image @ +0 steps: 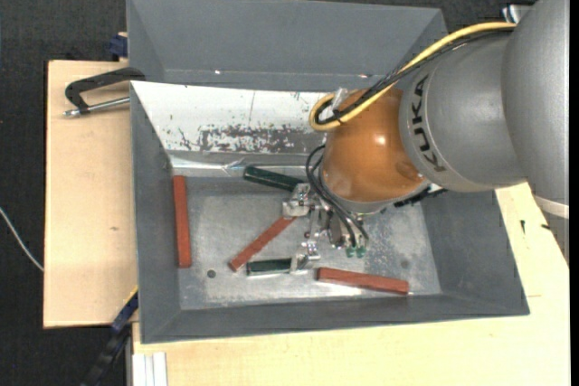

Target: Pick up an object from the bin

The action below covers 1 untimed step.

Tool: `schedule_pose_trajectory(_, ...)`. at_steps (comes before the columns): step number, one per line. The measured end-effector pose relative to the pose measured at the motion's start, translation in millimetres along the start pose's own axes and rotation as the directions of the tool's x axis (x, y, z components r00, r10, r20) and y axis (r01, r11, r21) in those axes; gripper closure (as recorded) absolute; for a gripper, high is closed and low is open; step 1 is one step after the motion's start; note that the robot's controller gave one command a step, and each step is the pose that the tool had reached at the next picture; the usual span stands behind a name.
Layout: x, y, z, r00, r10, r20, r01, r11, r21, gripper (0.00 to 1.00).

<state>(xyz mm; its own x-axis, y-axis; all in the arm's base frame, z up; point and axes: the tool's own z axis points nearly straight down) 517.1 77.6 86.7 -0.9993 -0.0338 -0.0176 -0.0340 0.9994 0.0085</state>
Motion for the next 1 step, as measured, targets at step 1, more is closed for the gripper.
schedule_pose_trajectory(1,-1.5,1.0,-2.4,1.0,0.002,0.003,-0.002,1.0,0.003,1.0)
